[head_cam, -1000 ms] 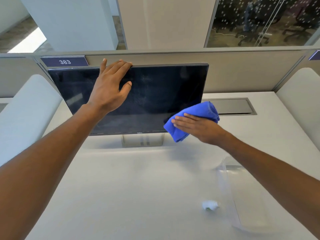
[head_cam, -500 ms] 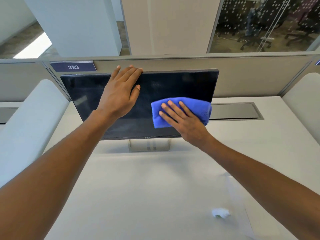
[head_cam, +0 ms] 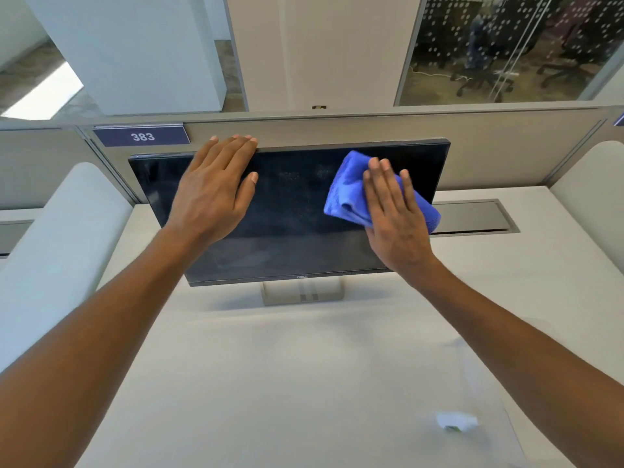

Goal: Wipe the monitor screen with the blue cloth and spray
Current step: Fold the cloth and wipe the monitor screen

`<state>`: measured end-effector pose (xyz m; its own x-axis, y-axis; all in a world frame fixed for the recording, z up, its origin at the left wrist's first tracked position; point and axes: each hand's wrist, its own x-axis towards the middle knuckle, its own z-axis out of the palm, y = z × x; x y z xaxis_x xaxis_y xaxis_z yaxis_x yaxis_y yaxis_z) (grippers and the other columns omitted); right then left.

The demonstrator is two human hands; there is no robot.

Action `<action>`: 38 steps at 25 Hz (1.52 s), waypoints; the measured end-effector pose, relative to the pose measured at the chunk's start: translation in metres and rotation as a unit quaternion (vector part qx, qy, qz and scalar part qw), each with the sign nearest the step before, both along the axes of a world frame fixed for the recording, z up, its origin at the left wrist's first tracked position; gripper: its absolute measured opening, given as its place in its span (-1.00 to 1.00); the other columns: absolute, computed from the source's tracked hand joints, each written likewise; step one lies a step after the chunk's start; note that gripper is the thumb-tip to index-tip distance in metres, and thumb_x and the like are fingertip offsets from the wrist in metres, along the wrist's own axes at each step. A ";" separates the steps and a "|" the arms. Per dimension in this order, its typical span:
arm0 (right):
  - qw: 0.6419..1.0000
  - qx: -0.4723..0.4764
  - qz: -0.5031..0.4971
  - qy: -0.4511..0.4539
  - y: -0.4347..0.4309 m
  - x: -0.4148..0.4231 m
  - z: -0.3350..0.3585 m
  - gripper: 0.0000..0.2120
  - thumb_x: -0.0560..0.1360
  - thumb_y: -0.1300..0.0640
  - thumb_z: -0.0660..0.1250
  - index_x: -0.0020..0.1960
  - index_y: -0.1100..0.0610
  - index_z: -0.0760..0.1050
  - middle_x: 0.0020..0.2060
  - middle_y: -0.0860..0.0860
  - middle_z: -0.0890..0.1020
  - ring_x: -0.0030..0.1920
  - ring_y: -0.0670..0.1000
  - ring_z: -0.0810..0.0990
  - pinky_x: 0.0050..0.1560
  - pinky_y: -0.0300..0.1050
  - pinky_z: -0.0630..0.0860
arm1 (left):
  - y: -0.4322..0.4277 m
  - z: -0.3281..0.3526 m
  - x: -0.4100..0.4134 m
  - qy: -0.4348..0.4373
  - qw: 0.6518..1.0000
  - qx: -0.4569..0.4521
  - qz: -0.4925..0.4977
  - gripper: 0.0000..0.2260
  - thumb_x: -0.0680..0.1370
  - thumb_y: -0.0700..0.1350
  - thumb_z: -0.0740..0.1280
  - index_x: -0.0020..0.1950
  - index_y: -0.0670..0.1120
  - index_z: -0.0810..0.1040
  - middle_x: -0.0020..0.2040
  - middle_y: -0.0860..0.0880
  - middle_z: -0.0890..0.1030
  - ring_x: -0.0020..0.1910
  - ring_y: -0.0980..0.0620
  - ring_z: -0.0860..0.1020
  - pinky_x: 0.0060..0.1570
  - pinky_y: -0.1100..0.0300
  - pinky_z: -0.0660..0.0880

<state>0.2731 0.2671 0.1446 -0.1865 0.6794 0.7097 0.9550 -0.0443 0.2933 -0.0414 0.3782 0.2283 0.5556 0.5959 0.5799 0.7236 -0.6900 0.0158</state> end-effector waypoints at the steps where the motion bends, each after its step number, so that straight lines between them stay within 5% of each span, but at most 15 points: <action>1: 0.999 0.017 -0.022 0.041 0.003 0.000 0.004 -0.38 0.65 0.25 0.20 0.65 0.38 0.11 0.65 0.29 0.18 0.66 0.29 0.17 0.70 0.23 0.03 | 0.005 -0.001 -0.014 -0.006 1.000 0.007 0.009 -0.55 0.76 -0.01 0.13 0.61 -0.16 0.38 0.56 -0.17 0.49 0.57 -0.17 0.42 0.69 -0.07 0.14; 4: 0.985 0.063 -0.055 0.150 0.011 -0.008 0.010 -0.40 0.64 0.32 0.18 0.64 0.41 0.12 0.63 0.32 0.21 0.66 0.28 0.15 0.70 0.18 0.07 | 0.021 -0.002 -0.060 -0.036 0.998 0.008 0.043 -0.57 0.77 0.00 0.11 0.56 -0.18 0.43 0.51 -0.20 0.53 0.53 -0.21 0.44 0.67 -0.10 0.16; 8: 0.985 0.051 -0.006 0.164 0.024 -0.051 0.005 -0.38 0.60 0.40 0.16 0.62 0.42 0.10 0.59 0.41 0.26 0.62 0.35 0.25 0.64 0.24 0.22 | 0.031 -0.004 -0.085 -0.033 0.999 -0.006 0.039 -0.57 0.78 -0.01 0.06 0.53 -0.20 0.46 0.49 -0.23 0.54 0.54 -0.23 0.43 0.68 -0.12 0.14; 13: 0.981 0.039 0.076 0.172 0.051 -0.103 0.002 -0.31 0.52 0.43 0.20 0.63 0.34 0.13 0.59 0.35 0.30 0.62 0.36 0.22 0.70 0.21 0.01 | 0.030 -0.005 -0.078 -0.067 0.997 -0.015 0.032 -0.60 0.77 -0.06 0.11 0.50 -0.22 0.50 0.46 -0.23 0.57 0.54 -0.22 0.45 0.69 -0.17 0.10; 18: 0.971 -0.080 0.224 0.030 0.058 -0.137 -0.027 -0.31 0.61 0.41 0.06 0.70 0.26 -0.04 0.69 0.19 0.09 0.72 0.17 -0.07 0.71 0.12 -0.15 | 0.032 -0.007 -0.081 -0.070 0.997 -0.013 0.023 -0.61 0.77 -0.07 0.12 0.50 -0.22 0.51 0.45 -0.23 0.58 0.54 -0.21 0.45 0.70 -0.15 0.08; 22: 0.938 -0.174 0.222 -0.200 0.033 -0.130 -0.076 -0.34 0.63 0.30 -0.09 0.71 0.29 -0.18 0.71 0.16 -0.09 0.71 0.17 -0.09 0.69 0.13 -0.31 | 0.031 -0.007 -0.081 -0.077 0.997 -0.017 0.026 -0.61 0.78 -0.07 0.11 0.51 -0.21 0.51 0.47 -0.22 0.58 0.58 -0.18 0.42 0.72 -0.13 0.02; 26: 0.922 -0.191 0.216 -0.258 0.021 -0.106 -0.080 -0.33 0.64 0.28 -0.06 0.71 0.28 -0.19 0.71 0.12 -0.12 0.71 0.13 -0.08 0.69 0.11 -0.30 | 0.030 -0.008 -0.080 -0.080 0.996 -0.017 0.028 -0.62 0.78 -0.07 0.11 0.51 -0.20 0.52 0.46 -0.21 0.58 0.59 -0.17 0.41 0.72 -0.13 0.00; 31: 0.975 -0.109 0.142 -0.128 0.024 -0.057 -0.038 -0.36 0.65 0.37 -0.11 0.72 0.22 -0.10 0.72 0.08 -0.12 0.72 0.09 -0.17 0.71 0.09 -0.18 | 0.032 -0.008 -0.082 -0.070 0.997 -0.022 0.027 -0.60 0.78 -0.03 0.10 0.52 -0.17 0.50 0.49 -0.20 0.57 0.61 -0.16 0.39 0.73 -0.12 -0.03; 35: 0.998 0.007 0.052 0.025 0.018 -0.012 -0.011 -0.32 0.62 0.44 0.08 0.71 0.23 0.01 0.69 0.15 0.11 0.70 0.17 0.08 0.72 0.10 -0.10 | 0.032 -0.009 -0.082 -0.071 0.997 -0.022 0.026 -0.60 0.77 -0.02 0.11 0.52 -0.17 0.50 0.49 -0.20 0.56 0.63 -0.16 0.37 0.73 -0.12 -0.05; 38: 0.978 0.071 -0.053 0.189 0.016 0.000 -0.005 -0.32 0.57 0.50 0.21 0.65 0.33 0.11 0.62 0.30 0.27 0.64 0.26 0.21 0.71 0.12 -0.03 | 0.033 -0.010 -0.080 -0.075 0.997 -0.023 0.025 -0.60 0.76 -0.01 0.13 0.51 -0.16 0.49 0.49 -0.19 0.56 0.64 -0.15 0.34 0.73 -0.14 -0.08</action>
<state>0.2730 0.2830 0.1401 0.1734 0.5703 0.8029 0.9818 -0.1637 -0.0958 -0.1216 0.4114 0.2184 0.4347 0.6480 0.6254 0.7438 -0.6498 0.1562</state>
